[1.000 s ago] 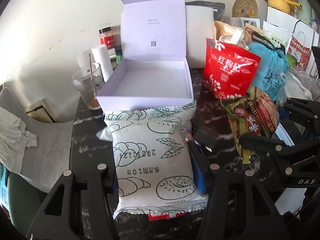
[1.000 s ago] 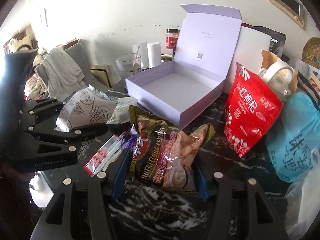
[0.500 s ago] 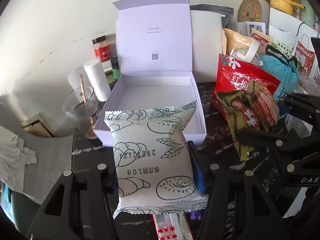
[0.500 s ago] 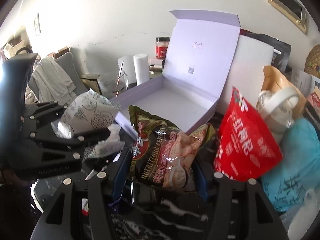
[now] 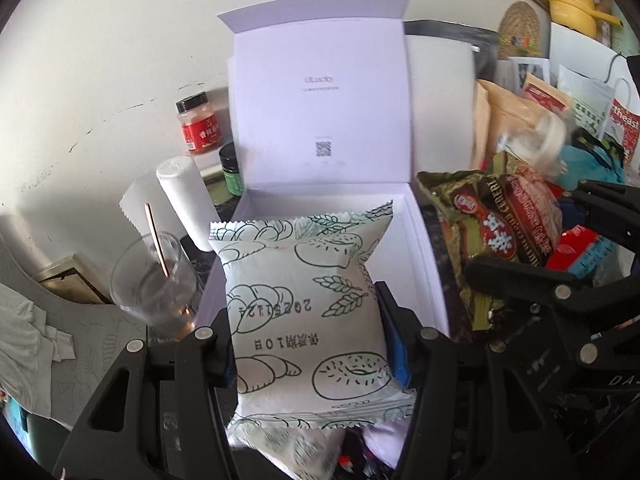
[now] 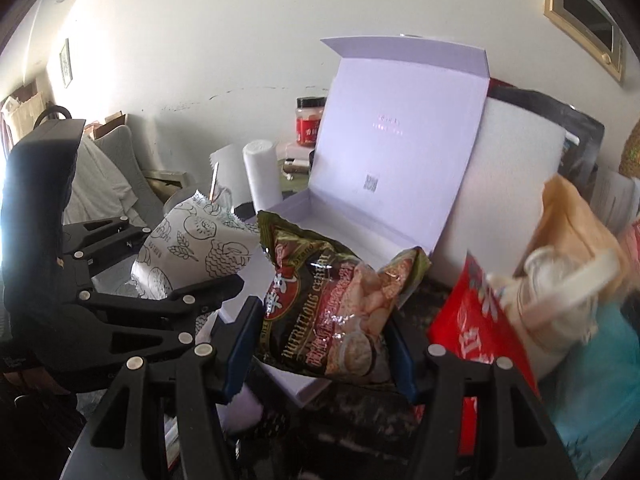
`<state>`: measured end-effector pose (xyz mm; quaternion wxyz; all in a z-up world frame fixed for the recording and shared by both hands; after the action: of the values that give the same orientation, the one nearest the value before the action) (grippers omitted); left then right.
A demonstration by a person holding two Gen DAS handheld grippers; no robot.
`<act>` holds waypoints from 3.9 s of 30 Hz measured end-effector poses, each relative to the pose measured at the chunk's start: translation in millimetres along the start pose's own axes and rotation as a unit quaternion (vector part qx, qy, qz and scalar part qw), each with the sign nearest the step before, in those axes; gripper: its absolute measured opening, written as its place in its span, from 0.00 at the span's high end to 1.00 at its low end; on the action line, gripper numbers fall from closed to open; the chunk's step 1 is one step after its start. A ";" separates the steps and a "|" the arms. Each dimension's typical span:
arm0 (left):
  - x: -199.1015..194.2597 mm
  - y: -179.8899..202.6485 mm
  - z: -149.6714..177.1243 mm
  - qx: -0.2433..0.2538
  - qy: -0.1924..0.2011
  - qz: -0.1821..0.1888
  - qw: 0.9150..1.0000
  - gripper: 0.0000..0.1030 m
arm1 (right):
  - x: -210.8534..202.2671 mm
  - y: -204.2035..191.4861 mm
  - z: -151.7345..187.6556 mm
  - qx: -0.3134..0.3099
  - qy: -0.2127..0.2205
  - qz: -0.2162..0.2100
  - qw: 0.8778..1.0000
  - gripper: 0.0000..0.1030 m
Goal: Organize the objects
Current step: 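Lower the bread packet into the white box with left tool while right tool releases the snack bag beside it, then open both tools and withdraw them up out of the white box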
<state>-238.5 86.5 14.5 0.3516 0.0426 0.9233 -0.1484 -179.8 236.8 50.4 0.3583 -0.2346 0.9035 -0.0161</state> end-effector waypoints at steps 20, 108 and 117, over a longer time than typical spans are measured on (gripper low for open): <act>113.6 -26.1 -55.8 -0.030 -0.022 -0.021 0.999 0.48 | 66.0 59.0 -71.0 0.038 0.026 0.017 0.999 0.42; -94.4 -63.5 4.1 -0.068 0.018 -0.083 0.994 0.32 | -43.5 -47.1 -18.8 -0.031 0.005 0.024 0.999 0.33; -123.0 -54.3 39.9 -0.069 0.014 -0.092 0.993 0.30 | -54.7 -63.5 16.7 -0.028 -0.011 0.019 0.999 0.31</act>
<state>-130.9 25.8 80.9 0.3257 -0.0651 0.9361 -0.1159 -108.0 206.5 85.5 0.3620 -0.2276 0.9038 0.0190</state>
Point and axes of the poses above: each gripper's, at about its wrist camera, not at the fingertips, and x roughly the way its jaws point, y to its right, z to its underside, the point moved 2 cm from there along x, roughly the way its jaws point, and after that the axes turned 14 degrees about -z, right-handed, at the moved point
